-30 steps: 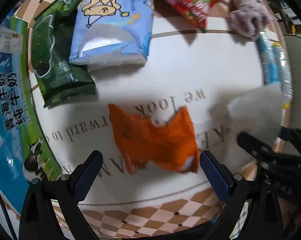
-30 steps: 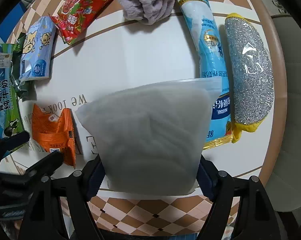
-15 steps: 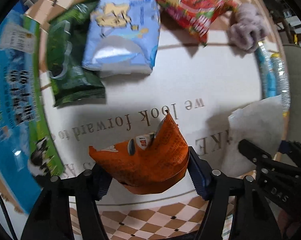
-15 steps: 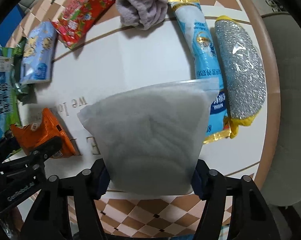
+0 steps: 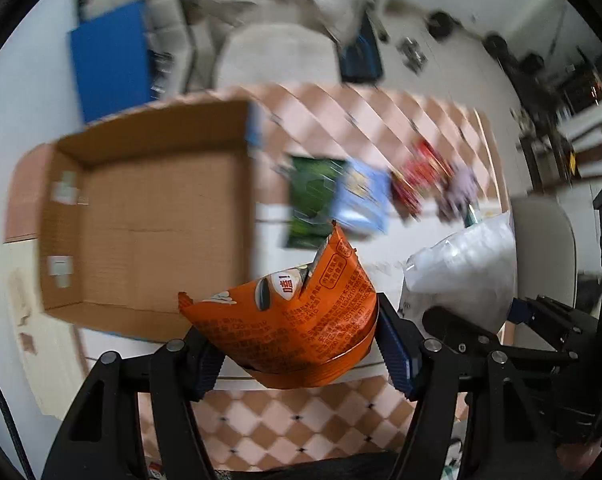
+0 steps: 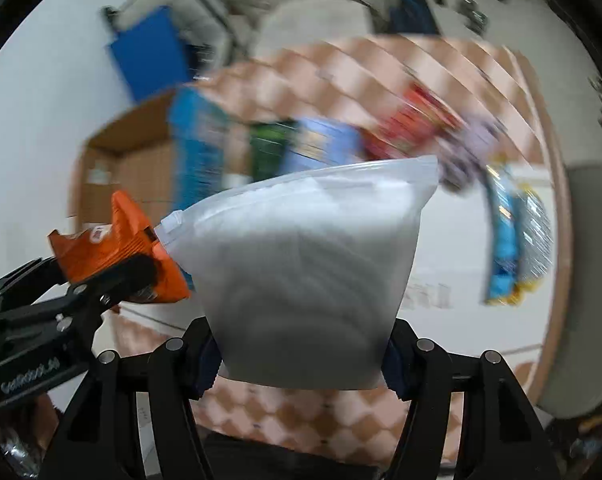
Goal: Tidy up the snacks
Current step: 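Carry both bags into the cardboard box and open both tools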
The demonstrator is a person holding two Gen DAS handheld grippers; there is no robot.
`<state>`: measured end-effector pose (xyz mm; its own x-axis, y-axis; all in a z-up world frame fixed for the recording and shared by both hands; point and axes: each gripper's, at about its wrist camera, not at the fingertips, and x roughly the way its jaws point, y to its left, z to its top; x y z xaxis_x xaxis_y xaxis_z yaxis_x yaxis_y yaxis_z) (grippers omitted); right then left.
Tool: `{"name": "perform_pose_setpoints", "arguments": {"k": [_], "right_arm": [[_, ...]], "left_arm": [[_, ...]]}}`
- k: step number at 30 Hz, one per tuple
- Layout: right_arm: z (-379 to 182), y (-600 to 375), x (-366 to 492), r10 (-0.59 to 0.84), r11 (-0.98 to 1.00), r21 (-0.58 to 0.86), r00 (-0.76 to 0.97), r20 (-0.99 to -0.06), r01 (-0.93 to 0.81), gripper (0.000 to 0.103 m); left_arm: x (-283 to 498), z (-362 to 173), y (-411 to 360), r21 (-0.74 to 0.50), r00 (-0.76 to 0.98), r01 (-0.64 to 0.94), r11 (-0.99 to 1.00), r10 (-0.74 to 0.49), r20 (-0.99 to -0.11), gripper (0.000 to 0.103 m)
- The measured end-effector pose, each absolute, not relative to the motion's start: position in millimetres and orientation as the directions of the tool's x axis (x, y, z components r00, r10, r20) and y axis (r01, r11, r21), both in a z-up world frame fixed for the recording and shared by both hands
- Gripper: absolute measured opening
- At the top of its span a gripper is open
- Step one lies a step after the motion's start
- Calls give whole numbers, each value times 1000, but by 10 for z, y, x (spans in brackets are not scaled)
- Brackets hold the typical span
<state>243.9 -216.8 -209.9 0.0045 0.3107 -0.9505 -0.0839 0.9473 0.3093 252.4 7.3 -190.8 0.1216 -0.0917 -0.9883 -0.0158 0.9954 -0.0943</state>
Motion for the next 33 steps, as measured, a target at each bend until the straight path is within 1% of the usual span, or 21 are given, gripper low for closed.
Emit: {"name": "perform_pose_setpoints", "arguments": {"k": [2,6,10,15,20,22,25,30,33], "right_arm": [[-1911,-1737,2621,338,935,334,16,-941,-116,67],[-1805,-935,2873,367,920,362,11,-930,-150,67],[-1969,-192,3170,347,925,345,-15,-938,-157,67],[-2514,465,3557,300,942,310,-90,-950,-132,67],[-2988,813,3806,232,960,247,-120,-965,-130,68],[-3160,886,3882,206,967,221,-126,-971,-126,68],[-3352,935,3942,178,974,194,-133,-975,-119,68],[-3532,922,3986,179,976,194,-144,-973,-98,70],[-3600,938,4011,181,976,197,-159,-971,-90,75]], "left_arm": [[2589,-1812,366,-88,141,-50,995,-80,-987,65],[2786,-1798,1133,-67,150,-119,991,-49,-988,65],[3011,-1998,1714,-64,112,-160,985,-46,-993,65],[3428,-2531,2240,-110,15,-181,977,-109,-994,65],[3741,-3096,2412,-166,-90,-189,968,-186,-979,65],[3842,-3311,2437,-179,-124,-184,966,-204,-971,65],[3959,-3496,2432,-187,-157,-166,968,-213,-964,66],[4025,-3614,2416,-168,-184,-122,978,-188,-965,66],[4016,-3603,2413,-166,-197,-117,979,-187,-962,66]]}}
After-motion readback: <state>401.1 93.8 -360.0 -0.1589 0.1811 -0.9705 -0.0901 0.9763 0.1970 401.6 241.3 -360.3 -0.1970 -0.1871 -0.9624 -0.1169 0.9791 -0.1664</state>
